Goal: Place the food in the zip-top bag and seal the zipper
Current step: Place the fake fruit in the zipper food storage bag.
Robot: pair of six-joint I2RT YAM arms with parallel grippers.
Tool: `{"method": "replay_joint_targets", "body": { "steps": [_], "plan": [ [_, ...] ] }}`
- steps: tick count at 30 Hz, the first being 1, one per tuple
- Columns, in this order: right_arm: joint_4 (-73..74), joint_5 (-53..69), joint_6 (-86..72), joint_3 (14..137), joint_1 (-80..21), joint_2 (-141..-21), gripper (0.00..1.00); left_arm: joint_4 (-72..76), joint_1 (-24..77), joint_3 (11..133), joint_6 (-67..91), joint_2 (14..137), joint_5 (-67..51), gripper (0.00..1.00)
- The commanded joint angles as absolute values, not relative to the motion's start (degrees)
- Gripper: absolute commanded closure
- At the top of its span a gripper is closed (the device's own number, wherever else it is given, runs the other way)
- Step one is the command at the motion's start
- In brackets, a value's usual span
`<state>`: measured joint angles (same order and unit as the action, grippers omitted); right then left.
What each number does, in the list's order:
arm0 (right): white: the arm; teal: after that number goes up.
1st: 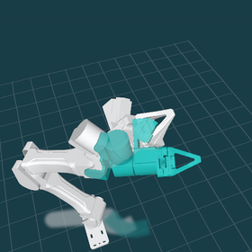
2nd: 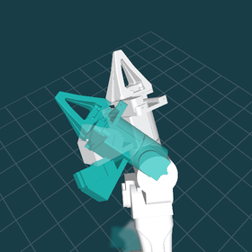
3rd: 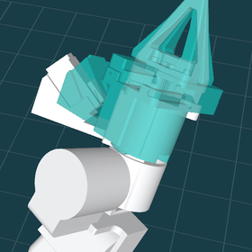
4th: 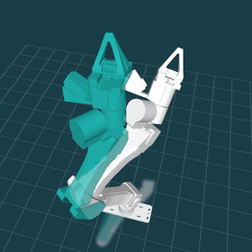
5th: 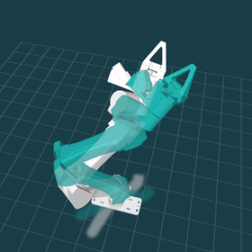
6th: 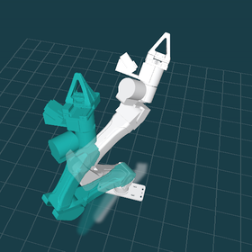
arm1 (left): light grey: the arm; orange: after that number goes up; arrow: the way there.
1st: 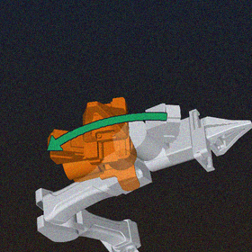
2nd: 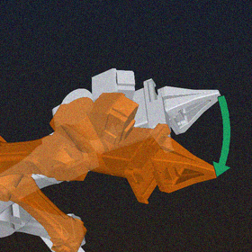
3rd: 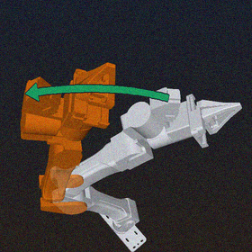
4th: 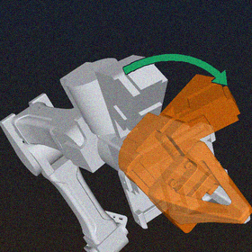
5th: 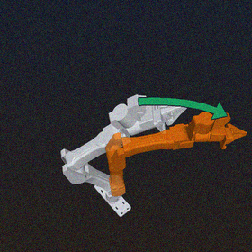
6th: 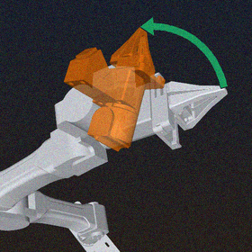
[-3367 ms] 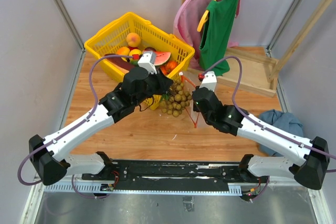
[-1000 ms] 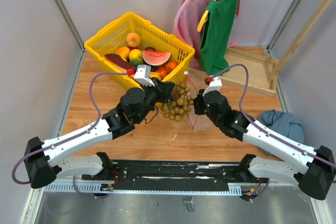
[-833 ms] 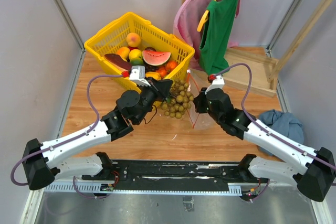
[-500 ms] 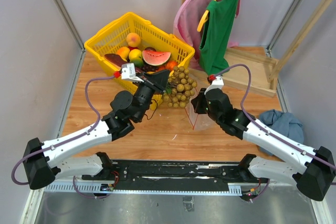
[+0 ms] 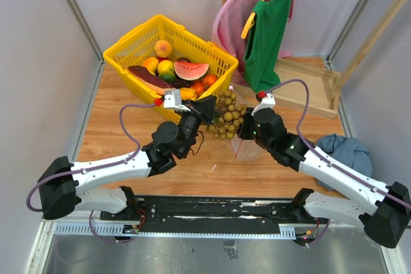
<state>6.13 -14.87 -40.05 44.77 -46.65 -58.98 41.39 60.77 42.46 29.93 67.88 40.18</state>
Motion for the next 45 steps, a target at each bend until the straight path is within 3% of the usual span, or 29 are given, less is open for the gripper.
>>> {"method": "replay_joint_targets", "body": {
  "steps": [1, 8, 32, 45],
  "plan": [
    [6.2, -13.7, -41.9, 45.5, -45.4, -56.4, 0.99, 46.3, 63.3, 41.8, 23.8, 68.9, 47.4, 1.0],
    [6.3, -13.9, -43.1, 45.0, -44.5, -54.5, 0.99, 46.3, 65.5, 41.3, 18.6, 70.8, 52.5, 1.0],
    [9.1, -18.9, -42.4, 44.4, -43.3, -52.2, 1.0, 34.9, 67.9, 47.0, 11.2, 73.7, 54.2, 1.0],
    [8.7, -16.1, -39.6, 46.8, -43.2, -56.2, 1.0, 35.0, 68.2, 47.0, 9.9, 71.4, 37.1, 1.0]
  ]
}}
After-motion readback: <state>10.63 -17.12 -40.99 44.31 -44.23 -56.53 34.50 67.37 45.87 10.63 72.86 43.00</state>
